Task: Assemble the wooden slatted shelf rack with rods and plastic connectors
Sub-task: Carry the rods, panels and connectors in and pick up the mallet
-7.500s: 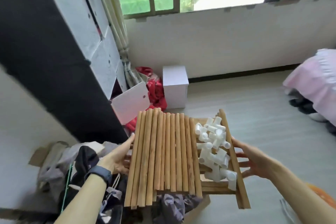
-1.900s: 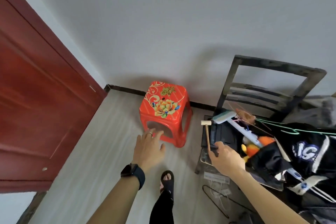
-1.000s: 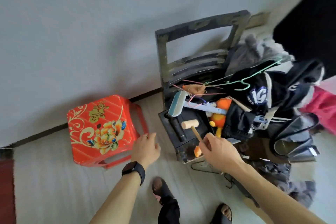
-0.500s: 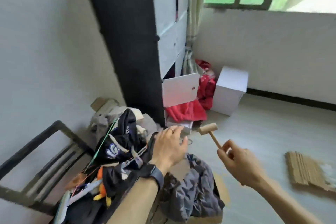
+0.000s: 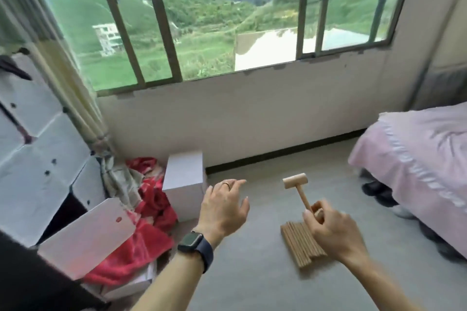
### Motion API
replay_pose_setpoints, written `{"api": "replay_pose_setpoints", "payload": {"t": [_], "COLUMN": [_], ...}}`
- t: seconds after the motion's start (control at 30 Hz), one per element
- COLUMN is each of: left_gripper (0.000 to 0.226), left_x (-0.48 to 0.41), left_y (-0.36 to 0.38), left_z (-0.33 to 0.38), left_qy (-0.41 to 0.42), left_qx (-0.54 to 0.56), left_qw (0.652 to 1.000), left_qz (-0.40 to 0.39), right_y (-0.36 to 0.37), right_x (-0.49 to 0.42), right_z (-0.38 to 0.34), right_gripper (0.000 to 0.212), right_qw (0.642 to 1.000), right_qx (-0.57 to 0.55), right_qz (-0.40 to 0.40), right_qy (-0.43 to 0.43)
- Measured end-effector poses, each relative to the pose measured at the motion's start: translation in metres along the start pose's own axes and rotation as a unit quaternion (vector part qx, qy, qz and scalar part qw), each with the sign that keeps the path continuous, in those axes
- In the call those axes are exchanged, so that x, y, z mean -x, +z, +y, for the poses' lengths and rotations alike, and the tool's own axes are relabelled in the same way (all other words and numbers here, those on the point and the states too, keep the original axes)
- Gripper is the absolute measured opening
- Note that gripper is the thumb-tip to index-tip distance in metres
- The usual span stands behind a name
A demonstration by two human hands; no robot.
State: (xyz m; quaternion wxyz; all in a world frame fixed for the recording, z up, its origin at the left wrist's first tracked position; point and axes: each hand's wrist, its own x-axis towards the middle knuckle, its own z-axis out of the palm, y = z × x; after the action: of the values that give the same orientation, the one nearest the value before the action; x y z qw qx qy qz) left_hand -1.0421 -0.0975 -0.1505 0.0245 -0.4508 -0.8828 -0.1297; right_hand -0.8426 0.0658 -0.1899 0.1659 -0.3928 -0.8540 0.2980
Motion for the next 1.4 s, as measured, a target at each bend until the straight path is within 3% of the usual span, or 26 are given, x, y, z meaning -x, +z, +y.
{"api": "replay_pose_setpoints", "payload": {"t": [0.3, 0.53, 0.73, 1.03, 1.23, 1.4], "left_gripper": [0.052, 0.052, 0.052, 0.051, 0.054, 0.060], "left_x": [-0.258, -0.388, -0.457, -0.507, -0.476, -0.430], "left_y": [0.096, 0.173, 0.257, 0.447, 0.632, 0.793], "left_z": [0.123, 0.194, 0.226, 0.239, 0.208, 0.178], "left_qy": [0.087, 0.112, 0.060, -0.093, -0.164, -0.175], "left_qx": [0.025, 0.027, 0.030, 0.031, 0.012, -0.001], "left_qw": [0.996, 0.989, 0.986, 0.959, 0.912, 0.884], "left_qz": [-0.024, -0.098, -0.150, -0.265, -0.375, -0.433], "right_y": [-0.076, -0.106, -0.091, 0.015, 0.145, 0.262], "right_x": [-0.205, -0.319, -0.408, -0.534, -0.544, -0.526], "right_z": [0.121, 0.221, 0.313, 0.465, 0.603, 0.728], "right_gripper": [0.021, 0.019, 0.021, 0.024, 0.020, 0.019], "right_qw": [0.993, 0.987, 0.978, 0.959, 0.929, 0.899], "right_qx": [0.021, 0.045, 0.062, 0.087, 0.151, 0.189], "right_qz": [0.081, 0.022, -0.066, -0.208, -0.284, -0.334], "right_qy": [0.082, 0.154, 0.189, 0.170, 0.182, 0.211]}}
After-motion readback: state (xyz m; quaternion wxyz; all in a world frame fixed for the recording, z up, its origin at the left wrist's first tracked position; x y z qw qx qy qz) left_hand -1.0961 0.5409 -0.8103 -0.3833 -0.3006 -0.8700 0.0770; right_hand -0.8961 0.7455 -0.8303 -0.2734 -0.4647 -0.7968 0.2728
